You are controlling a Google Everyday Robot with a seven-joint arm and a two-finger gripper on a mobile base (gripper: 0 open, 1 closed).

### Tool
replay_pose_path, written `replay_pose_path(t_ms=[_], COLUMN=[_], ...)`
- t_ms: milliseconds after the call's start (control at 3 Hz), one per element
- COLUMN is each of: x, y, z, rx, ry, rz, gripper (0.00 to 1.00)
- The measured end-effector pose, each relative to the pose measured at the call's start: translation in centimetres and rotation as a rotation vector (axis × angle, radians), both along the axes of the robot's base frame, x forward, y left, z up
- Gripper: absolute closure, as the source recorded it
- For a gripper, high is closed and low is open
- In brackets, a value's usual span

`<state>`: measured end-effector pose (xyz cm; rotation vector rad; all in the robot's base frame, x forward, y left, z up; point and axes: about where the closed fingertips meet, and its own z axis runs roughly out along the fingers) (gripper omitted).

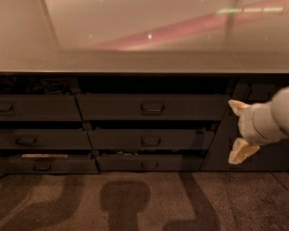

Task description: Open top drawer

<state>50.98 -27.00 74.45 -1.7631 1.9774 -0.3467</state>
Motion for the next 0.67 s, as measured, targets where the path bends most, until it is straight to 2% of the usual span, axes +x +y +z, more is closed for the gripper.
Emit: replay_pose_path(t_ms=[333, 667], x=[0.49, 0.49], y=[-0.28, -0.28], z=[0.34, 0.34], rx=[0.007, 0.007], ry=[-0.099, -0.099], rz=[-0.010, -0.010], gripper=[0.00, 0.00])
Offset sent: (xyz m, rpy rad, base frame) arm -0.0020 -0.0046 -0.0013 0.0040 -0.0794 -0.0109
